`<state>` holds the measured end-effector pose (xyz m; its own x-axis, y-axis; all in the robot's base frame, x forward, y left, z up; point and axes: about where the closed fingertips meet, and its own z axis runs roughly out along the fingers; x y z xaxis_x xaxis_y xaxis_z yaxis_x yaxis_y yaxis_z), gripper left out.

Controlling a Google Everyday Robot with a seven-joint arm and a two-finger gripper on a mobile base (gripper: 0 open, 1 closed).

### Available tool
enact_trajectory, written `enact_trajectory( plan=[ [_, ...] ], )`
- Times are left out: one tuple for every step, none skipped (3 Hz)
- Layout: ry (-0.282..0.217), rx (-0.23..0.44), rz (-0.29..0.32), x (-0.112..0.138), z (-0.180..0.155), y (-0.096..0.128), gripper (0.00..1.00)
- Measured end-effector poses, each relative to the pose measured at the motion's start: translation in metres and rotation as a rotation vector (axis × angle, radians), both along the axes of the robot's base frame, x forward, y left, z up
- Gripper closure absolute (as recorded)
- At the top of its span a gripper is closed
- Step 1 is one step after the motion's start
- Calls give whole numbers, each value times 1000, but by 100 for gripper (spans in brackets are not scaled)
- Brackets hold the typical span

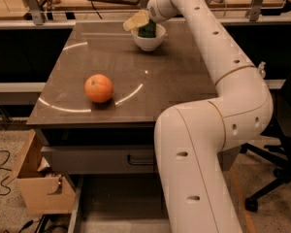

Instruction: Pick sponge from white bowl and place on counter

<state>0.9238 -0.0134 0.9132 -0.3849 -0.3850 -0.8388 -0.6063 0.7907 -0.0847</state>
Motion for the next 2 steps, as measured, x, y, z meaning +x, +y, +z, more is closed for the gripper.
enact_trajectory(
  plan=[
    [36, 34, -91, 2, 5, -3, 0],
    [42, 27, -89, 3, 0, 1, 2]
  ],
)
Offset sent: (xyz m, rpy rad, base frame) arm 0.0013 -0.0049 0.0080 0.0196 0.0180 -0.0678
